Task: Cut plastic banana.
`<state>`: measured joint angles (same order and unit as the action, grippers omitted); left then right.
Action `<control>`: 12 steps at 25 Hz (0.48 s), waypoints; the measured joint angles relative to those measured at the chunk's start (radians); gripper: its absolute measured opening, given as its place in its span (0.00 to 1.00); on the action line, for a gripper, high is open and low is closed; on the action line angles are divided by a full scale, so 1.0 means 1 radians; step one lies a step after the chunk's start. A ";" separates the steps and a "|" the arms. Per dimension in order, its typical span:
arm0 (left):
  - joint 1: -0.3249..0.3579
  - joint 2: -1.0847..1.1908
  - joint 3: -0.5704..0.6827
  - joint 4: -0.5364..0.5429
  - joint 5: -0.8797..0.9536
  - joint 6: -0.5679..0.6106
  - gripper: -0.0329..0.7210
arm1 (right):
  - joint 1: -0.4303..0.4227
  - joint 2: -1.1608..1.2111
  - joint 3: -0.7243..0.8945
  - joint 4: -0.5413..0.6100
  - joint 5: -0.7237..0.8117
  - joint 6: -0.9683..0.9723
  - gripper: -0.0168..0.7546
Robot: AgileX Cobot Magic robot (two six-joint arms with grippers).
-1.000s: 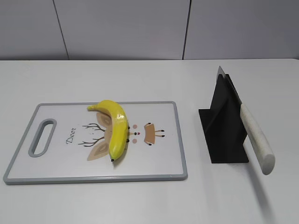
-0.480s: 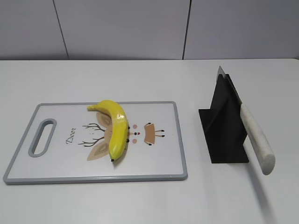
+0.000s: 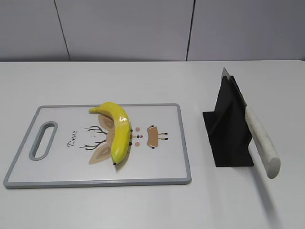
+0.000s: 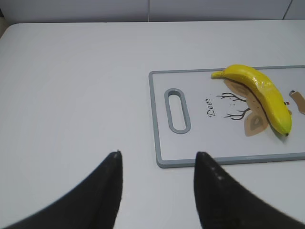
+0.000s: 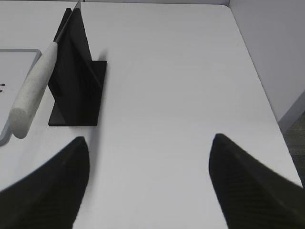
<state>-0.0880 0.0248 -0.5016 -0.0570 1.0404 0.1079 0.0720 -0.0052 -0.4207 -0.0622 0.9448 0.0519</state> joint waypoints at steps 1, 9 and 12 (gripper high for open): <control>0.000 0.000 0.000 0.000 0.000 0.000 0.66 | 0.000 0.000 0.000 0.000 0.000 0.000 0.79; 0.000 0.000 0.000 0.000 0.000 0.000 0.65 | 0.000 0.000 0.000 0.000 -0.001 0.000 0.79; 0.000 0.000 0.000 0.000 0.000 0.000 0.65 | 0.000 0.000 0.000 0.000 -0.001 0.000 0.79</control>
<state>-0.0880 0.0248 -0.5016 -0.0570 1.0404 0.1079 0.0720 -0.0052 -0.4207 -0.0622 0.9438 0.0519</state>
